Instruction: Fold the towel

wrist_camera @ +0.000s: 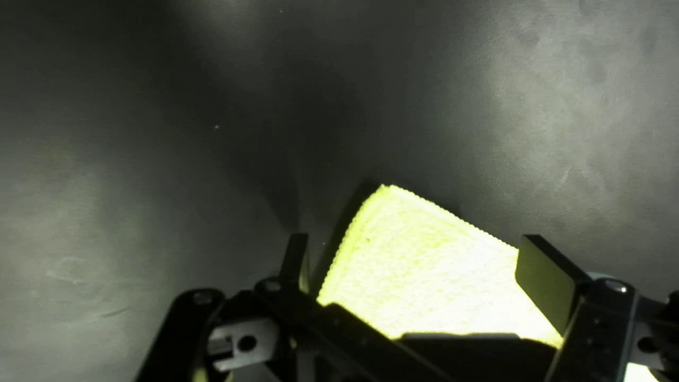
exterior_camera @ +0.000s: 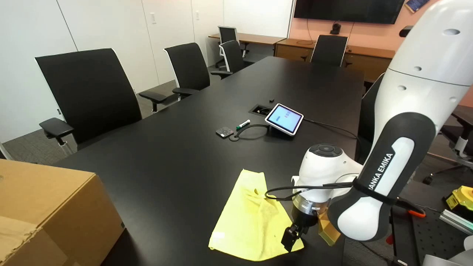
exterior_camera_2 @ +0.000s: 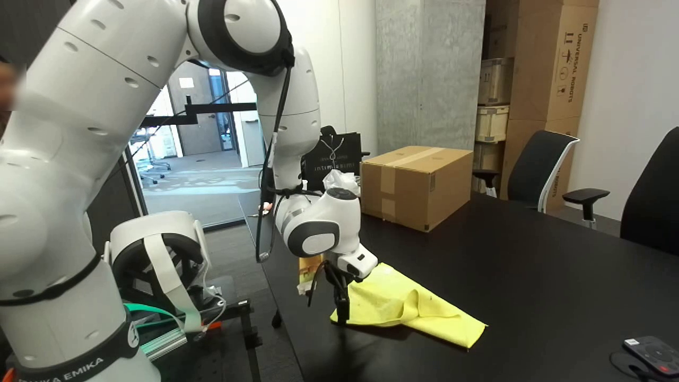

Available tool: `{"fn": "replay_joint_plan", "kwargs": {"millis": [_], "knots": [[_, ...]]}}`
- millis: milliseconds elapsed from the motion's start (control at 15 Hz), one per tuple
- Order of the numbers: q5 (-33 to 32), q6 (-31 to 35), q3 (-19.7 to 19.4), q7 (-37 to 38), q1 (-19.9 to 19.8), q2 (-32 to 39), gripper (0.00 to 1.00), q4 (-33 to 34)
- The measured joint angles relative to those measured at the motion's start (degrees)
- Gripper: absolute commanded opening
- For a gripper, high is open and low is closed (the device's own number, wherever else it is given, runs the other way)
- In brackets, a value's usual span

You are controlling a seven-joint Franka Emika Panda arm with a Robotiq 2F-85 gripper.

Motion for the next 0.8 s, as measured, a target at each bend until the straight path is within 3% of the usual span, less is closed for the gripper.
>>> {"fn": "replay_joint_plan", "kwargs": {"millis": [800], "knots": [[0.00, 2.46, 1.42, -0.51, -1.54, 1.89, 1.00, -0.26]]}}
